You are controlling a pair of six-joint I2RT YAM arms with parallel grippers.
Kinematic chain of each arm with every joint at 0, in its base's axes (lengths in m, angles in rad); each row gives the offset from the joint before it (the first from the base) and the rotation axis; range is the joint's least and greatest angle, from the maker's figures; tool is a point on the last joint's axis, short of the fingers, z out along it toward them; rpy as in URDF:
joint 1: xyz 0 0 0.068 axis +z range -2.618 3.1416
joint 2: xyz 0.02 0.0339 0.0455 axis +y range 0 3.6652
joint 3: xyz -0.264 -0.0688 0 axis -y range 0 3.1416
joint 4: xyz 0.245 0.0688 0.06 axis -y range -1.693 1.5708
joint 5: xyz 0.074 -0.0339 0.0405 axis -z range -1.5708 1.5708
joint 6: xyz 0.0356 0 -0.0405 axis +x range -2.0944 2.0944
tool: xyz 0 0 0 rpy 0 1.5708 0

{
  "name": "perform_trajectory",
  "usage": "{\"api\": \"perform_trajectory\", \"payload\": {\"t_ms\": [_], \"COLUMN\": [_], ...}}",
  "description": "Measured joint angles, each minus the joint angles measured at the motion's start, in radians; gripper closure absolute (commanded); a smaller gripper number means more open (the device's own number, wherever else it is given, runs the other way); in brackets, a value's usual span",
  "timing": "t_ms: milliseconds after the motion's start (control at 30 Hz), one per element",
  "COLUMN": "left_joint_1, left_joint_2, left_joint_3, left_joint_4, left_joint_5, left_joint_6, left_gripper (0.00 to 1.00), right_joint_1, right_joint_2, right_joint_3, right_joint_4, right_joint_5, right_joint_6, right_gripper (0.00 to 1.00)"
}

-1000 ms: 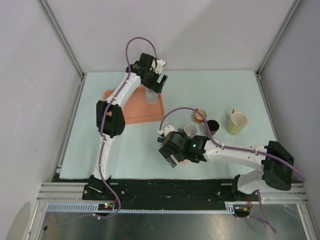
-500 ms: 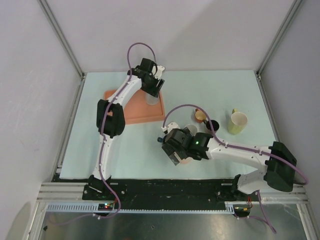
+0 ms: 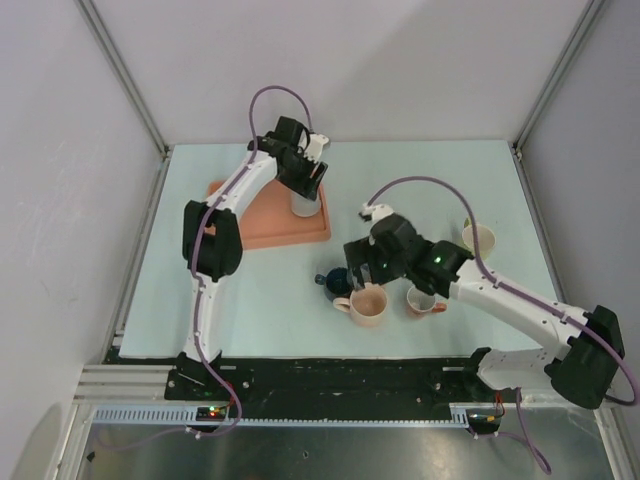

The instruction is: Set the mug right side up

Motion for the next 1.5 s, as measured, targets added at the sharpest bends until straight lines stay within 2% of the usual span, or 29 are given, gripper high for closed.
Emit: {"api": "perform_trajectory", "payload": {"t_ms": [167, 400, 567, 767, 900, 1033, 1367, 1500], "left_joint_1": [0.008, 0.017, 0.019, 0.019, 0.019, 0.028, 0.041, 0.041], "left_joint_2": [-0.126, -0.335, -0.422, -0.495, -0.545, -0.575, -0.592, -0.610], "left_joint_3": [-0.076, -0.215, -0.279, -0.312, -0.319, -0.267, -0.052, -0.005], "left_joint_4": [-0.010, -0.009, -0.019, -0.029, -0.035, -0.050, -0.046, -0.047], "left_joint_5": [0.108, 0.252, 0.304, 0.309, 0.304, 0.349, 0.563, 0.637], "left_joint_6": [0.080, 0.250, 0.372, 0.529, 0.602, 0.569, 0.280, 0.190], "left_gripper": [1.00, 1.00, 1.00, 1.00, 1.00, 1.00, 1.00, 1.00], "right_joint_1": [-0.185, -0.383, -0.423, -0.433, -0.451, -0.476, -0.419, -0.418], "right_joint_2": [-0.032, -0.032, 0.043, 0.198, 0.243, 0.248, 0.248, 0.243], "right_joint_3": [0.001, 0.048, 0.191, 0.436, 0.483, 0.439, 0.373, 0.356], "right_joint_4": [0.095, 0.204, 0.220, 0.215, 0.235, 0.332, 0.631, 0.721], "right_joint_5": [-0.150, -0.235, -0.255, -0.297, -0.386, -0.512, -0.682, -0.697], "right_joint_6": [0.081, 0.207, 0.267, 0.306, 0.326, 0.377, 0.469, 0.495], "right_gripper": [0.02, 0.06, 0.07, 0.08, 0.04, 0.01, 0.01, 0.09]}}
